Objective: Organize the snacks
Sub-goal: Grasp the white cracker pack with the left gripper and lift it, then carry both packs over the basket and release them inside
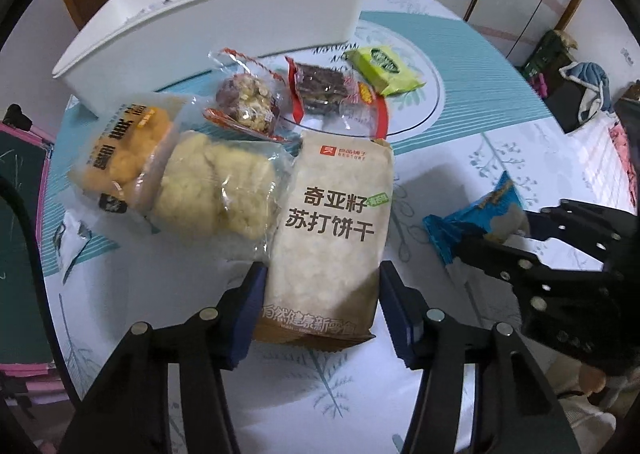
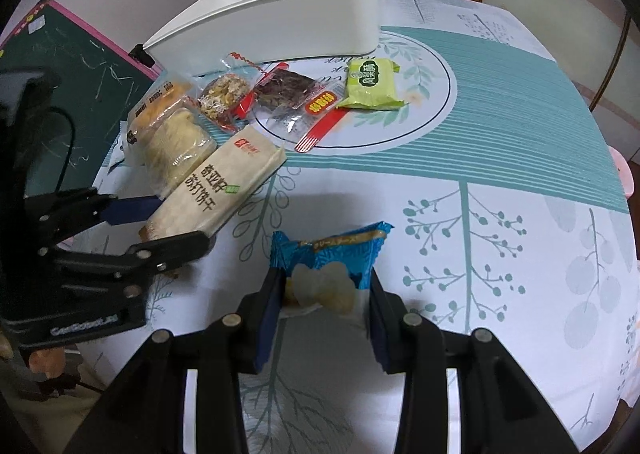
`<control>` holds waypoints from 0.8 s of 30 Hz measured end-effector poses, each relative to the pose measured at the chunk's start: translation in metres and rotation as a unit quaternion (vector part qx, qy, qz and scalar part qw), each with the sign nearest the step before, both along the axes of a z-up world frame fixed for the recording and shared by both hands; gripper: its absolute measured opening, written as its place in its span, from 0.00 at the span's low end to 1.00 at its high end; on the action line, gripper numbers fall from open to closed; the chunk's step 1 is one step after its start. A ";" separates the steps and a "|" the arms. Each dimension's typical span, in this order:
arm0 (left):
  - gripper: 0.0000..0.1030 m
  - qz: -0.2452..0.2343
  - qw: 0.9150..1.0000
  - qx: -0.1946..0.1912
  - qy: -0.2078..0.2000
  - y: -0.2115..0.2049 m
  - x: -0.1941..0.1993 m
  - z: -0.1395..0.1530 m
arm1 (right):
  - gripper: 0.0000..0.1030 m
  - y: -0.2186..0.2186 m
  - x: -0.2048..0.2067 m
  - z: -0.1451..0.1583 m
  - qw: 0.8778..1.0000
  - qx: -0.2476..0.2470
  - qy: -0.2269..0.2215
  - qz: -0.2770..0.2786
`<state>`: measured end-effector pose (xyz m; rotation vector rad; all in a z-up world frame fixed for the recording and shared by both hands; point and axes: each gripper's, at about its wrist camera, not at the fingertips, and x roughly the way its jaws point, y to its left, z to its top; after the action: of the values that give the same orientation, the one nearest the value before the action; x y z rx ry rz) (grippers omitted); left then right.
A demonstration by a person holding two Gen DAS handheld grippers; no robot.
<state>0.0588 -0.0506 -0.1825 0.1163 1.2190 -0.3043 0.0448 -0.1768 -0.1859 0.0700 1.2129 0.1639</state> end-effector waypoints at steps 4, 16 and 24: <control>0.52 -0.003 1.000 -0.007 -0.026 0.004 -0.015 0.020 | 0.38 -0.004 -0.001 0.001 1.000 0.006 0.001 -0.006; 0.53 0.021 0.990 -0.030 -0.136 0.027 -0.016 0.115 | 0.38 0.003 0.002 0.056 0.998 0.003 -0.062 0.007; 0.53 0.057 0.976 -0.001 -0.208 0.057 0.023 0.200 | 0.38 0.011 0.044 0.161 0.987 -0.006 -0.159 0.024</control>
<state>0.0818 0.0065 0.0173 0.1017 0.8050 -0.1697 0.0886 -0.1658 -0.0251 0.0029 0.8982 0.2024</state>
